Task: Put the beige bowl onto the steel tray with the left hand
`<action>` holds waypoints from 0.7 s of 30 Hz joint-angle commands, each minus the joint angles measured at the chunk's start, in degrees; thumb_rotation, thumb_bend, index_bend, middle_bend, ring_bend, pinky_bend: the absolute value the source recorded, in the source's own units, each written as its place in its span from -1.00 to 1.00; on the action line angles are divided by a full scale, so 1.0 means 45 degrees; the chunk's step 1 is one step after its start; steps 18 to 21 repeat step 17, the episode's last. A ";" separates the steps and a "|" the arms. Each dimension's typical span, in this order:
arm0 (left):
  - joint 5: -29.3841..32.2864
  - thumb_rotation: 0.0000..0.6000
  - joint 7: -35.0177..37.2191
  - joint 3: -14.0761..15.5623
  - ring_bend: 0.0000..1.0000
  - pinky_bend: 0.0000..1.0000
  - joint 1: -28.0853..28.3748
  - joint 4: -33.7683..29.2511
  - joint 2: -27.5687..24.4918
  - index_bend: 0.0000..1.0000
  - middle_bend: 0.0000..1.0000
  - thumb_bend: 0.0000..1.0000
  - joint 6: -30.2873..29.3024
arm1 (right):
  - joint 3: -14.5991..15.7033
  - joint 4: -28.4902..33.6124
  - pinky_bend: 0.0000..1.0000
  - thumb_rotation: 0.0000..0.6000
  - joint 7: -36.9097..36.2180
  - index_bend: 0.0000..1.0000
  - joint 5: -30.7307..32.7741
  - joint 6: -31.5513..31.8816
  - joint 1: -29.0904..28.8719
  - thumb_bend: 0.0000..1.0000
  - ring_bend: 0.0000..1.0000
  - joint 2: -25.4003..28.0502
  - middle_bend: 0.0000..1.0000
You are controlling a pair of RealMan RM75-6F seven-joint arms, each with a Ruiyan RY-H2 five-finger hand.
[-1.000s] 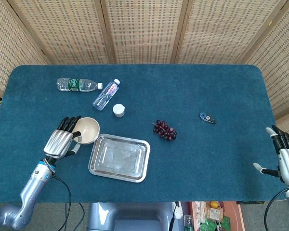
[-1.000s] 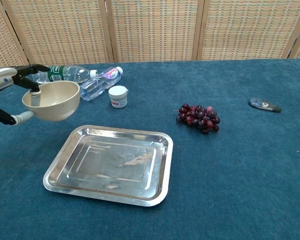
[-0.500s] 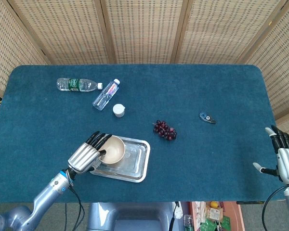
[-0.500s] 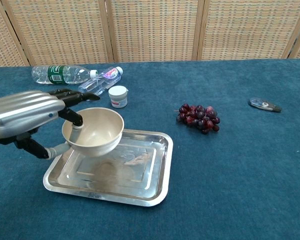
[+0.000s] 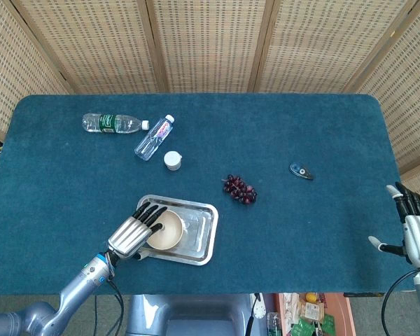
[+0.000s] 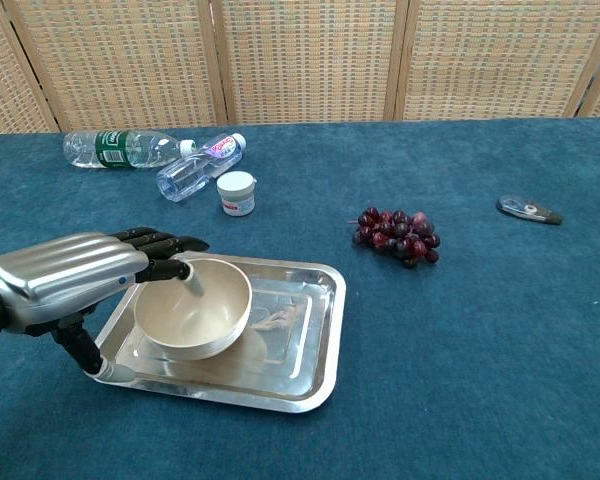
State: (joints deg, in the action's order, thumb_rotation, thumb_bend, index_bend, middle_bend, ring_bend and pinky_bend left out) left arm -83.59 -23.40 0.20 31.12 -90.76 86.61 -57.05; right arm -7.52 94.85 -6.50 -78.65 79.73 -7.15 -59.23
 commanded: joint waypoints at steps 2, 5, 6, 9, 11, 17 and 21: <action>0.0126 1.00 0.0438 -0.0156 -1.00 -1.00 -0.0054 -0.0598 -0.0487 -1.00 -1.00 -1.00 -0.0173 | -0.0003 0.0009 -1.00 1.00 0.0011 -0.91 -0.0012 0.0012 -0.0001 -1.00 -1.00 0.0000 -1.00; -0.0071 1.00 0.1032 -0.0307 -1.00 -1.00 -0.0286 -0.1255 -0.1260 -1.00 -1.00 -1.00 -0.0859 | 0.0010 0.0052 -1.00 1.00 0.0004 -0.91 -0.0066 0.0026 0.0000 -1.00 -1.00 0.0016 -1.00; -0.0106 1.00 0.1186 -0.0352 -1.00 -1.00 -0.0384 -0.1446 -0.1540 -1.00 -1.00 -1.00 -0.1096 | 0.0018 0.0067 -1.00 1.00 0.0002 -0.91 -0.0083 0.0030 0.0004 -1.00 -1.00 0.0025 -1.00; -0.0038 1.00 0.1553 -0.0545 -1.00 -1.00 -0.0904 -0.1912 -0.2475 -1.00 -1.00 -1.00 -0.2135 | 0.0040 0.0120 -1.00 1.00 -0.0030 -0.91 -0.0163 0.0078 0.0024 -1.00 -1.00 0.0055 -1.00; 0.0226 1.00 0.1520 -0.0646 -1.00 -1.00 -0.1313 -0.2011 -0.2983 -1.00 -1.00 -1.00 -0.2781 | 0.0051 0.0151 -1.00 1.00 -0.0055 -0.91 -0.0203 0.0106 0.0038 -1.00 -1.00 0.0075 -1.00; 0.1351 1.00 0.1766 -0.0685 -1.00 -1.00 -0.3084 -0.2175 -0.4546 -1.00 -1.00 -1.00 -0.4980 | 0.0101 0.0251 -1.00 1.00 -0.0133 -0.91 -0.0372 0.0238 0.0104 -1.00 -1.00 0.0157 -1.00; 0.1351 1.00 0.1766 -0.0685 -1.00 -1.00 -0.3084 -0.2175 -0.4546 -1.00 -1.00 -1.00 -0.4980 | 0.0101 0.0251 -1.00 1.00 -0.0133 -0.91 -0.0372 0.0238 0.0104 -1.00 -1.00 0.0157 -1.00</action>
